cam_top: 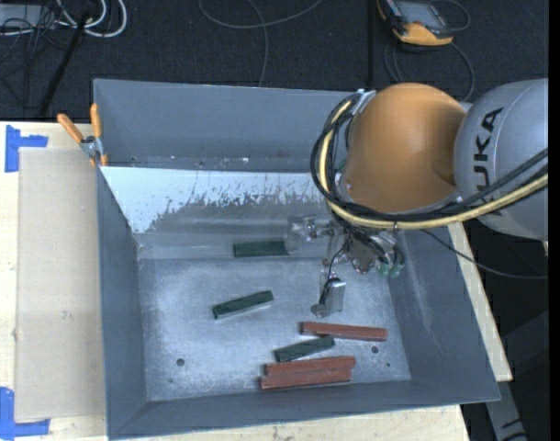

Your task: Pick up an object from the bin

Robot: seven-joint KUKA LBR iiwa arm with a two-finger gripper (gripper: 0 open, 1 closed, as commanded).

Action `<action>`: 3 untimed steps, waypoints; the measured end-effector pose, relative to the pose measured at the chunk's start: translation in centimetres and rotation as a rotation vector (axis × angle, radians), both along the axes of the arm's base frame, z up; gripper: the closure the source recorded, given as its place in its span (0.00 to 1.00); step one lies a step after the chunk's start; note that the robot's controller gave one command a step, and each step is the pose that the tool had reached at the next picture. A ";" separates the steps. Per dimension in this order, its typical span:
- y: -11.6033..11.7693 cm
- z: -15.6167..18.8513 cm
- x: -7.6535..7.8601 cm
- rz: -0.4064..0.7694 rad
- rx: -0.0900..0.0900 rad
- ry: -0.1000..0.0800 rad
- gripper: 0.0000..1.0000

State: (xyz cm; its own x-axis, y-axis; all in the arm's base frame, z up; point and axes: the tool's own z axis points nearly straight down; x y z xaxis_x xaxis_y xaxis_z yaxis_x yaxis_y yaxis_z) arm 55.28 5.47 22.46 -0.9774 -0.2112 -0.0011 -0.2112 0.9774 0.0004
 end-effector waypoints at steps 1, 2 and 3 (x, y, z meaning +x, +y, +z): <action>4.9 -14.2 -3.1 0.177 0.000 0.009 0.00; 4.9 -13.7 4.4 0.114 0.000 -0.006 0.00; 4.2 -15.6 4.0 0.163 -0.001 0.003 0.00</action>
Offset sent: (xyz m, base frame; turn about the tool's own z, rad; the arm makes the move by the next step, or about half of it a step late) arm -0.0281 0.0476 -0.1373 -0.1775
